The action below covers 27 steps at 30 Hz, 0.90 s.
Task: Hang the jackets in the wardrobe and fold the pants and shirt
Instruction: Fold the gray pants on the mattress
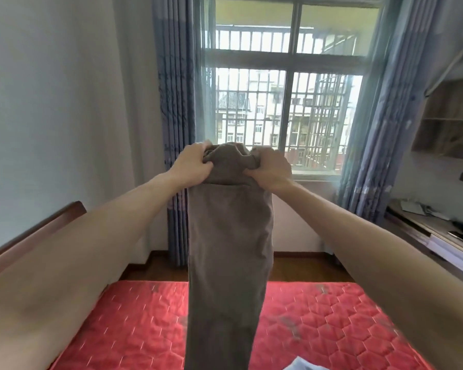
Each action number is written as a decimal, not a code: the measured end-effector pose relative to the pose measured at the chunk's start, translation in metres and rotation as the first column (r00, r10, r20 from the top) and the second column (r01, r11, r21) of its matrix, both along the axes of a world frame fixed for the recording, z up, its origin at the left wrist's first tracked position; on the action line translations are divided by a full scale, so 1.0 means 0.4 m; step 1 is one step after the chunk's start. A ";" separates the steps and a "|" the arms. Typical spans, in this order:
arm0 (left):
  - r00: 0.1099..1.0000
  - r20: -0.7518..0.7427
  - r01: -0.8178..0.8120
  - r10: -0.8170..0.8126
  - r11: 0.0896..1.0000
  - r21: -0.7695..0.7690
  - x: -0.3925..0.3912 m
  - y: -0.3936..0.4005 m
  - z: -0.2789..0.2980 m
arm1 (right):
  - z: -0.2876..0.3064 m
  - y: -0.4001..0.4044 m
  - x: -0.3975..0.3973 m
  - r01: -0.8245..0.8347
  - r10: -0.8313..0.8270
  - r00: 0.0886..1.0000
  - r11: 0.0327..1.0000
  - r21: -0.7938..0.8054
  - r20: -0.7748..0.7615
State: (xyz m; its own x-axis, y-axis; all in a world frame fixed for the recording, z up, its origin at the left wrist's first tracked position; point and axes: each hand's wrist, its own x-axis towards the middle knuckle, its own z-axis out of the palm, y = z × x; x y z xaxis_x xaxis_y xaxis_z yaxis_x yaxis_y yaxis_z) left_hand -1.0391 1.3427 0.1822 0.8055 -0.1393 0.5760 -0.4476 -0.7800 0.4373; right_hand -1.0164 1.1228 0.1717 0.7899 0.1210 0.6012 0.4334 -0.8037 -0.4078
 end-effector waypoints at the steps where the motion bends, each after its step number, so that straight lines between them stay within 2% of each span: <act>1: 0.999 0.050 -0.016 0.017 1.000 -0.020 0.009 0.001 0.009 | 0.011 0.008 0.010 -0.010 0.009 0.999 0.999 0.039 0.033; 4: 0.990 0.142 -0.008 0.016 0.998 -0.054 0.018 0.006 0.026 | 0.025 0.009 0.012 -0.097 0.081 0.990 0.985 0.142 0.112; 7: 0.983 0.183 0.018 -0.008 0.999 -0.052 -0.007 0.017 0.003 | -0.016 -0.006 -0.012 -0.131 0.104 0.977 0.982 0.134 0.188; 10: 0.986 0.166 0.026 -0.023 1.000 -0.011 -0.060 0.031 -0.075 | -0.099 -0.032 -0.067 -0.172 0.147 0.968 0.979 0.112 0.206; 13: 0.992 0.114 0.057 -0.059 0.998 0.021 -0.142 0.034 -0.204 | -0.232 -0.057 -0.151 -0.218 0.206 0.965 0.974 0.057 0.161; 16: 0.999 0.025 0.029 -0.032 0.994 0.105 -0.243 0.035 -0.381 | -0.405 -0.072 -0.251 -0.246 0.244 0.969 0.968 0.058 0.038; 20: 0.986 -0.165 0.043 -0.001 0.967 0.253 -0.380 0.048 -0.702 | -0.695 -0.091 -0.386 -0.264 0.253 0.943 0.964 -0.022 -0.214; 24: 0.937 -0.349 0.100 0.004 0.955 0.281 -0.536 0.047 -1.039 | -1.026 -0.088 -0.524 -0.278 0.244 0.865 0.960 -0.014 -0.439; 27: 0.923 -0.386 0.122 0.015 0.937 0.328 -0.654 0.036 -1.283 | -1.274 -0.077 -0.642 -0.282 0.173 0.768 0.956 -0.083 -0.616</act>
